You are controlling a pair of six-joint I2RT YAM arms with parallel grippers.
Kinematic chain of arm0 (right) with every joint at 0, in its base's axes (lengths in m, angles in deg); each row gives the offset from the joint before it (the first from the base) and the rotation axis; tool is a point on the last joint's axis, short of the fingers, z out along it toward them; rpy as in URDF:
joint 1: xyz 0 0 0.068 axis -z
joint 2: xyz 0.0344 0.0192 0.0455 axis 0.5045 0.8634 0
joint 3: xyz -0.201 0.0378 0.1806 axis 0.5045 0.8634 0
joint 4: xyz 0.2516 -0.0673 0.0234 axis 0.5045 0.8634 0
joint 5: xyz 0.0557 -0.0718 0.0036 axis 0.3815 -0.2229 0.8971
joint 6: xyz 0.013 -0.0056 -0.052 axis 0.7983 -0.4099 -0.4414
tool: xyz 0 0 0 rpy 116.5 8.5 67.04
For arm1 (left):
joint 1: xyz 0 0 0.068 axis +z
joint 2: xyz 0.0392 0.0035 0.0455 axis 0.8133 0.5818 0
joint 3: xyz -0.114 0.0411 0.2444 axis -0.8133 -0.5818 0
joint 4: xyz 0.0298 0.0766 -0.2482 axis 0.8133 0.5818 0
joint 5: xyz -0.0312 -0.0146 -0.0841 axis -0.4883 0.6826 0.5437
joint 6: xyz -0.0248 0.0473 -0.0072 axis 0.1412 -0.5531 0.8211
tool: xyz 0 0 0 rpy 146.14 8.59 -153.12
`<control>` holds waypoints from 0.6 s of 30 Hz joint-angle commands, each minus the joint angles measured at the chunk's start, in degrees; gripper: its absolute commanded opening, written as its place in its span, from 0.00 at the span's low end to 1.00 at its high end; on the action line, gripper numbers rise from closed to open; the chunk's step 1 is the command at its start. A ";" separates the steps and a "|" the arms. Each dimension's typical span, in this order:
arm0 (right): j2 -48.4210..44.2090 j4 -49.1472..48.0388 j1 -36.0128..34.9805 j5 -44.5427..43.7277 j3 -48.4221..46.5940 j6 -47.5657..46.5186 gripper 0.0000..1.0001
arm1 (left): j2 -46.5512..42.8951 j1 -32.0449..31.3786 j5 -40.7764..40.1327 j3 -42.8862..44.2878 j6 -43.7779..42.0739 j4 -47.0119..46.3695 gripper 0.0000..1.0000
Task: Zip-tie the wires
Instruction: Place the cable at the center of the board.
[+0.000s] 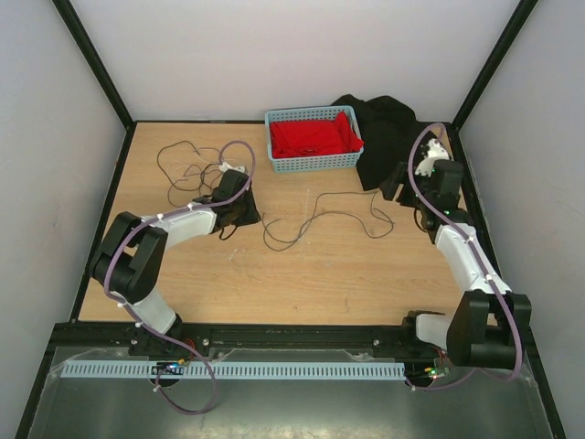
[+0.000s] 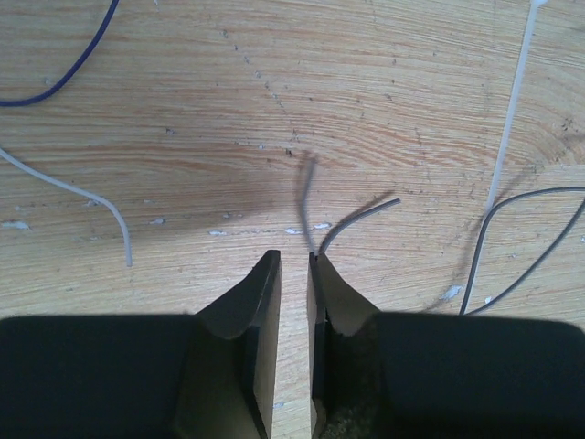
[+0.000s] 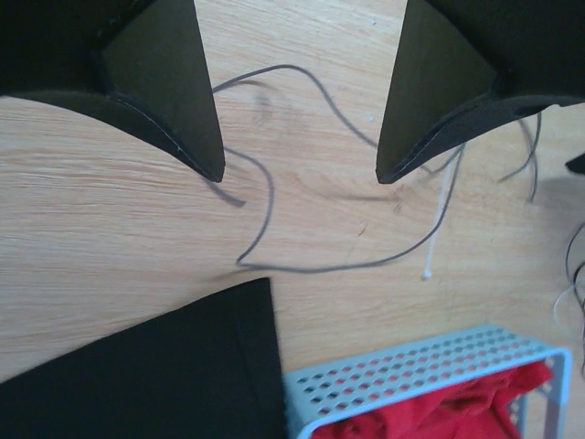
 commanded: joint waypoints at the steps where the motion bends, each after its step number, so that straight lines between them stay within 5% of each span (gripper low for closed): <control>1: 1.26 1.83 -5.61 1.42 -1.96 -0.83 0.78 | 0.29 -0.42 -0.38 -0.48 -0.42 0.45 0.25; 9: 3.42 -0.47 -13.19 -1.58 -2.71 1.11 0.78 | -5.12 1.64 -3.84 -2.76 -1.52 2.97 0.43; 12: 4.15 -1.38 -16.62 -2.44 -2.94 1.56 0.78 | -9.38 3.91 -3.73 -3.21 -2.08 4.20 0.60; 18: 3.58 -6.86 -18.58 -1.47 0.07 3.51 0.78 | -15.19 10.87 -3.41 0.28 -6.92 8.08 0.77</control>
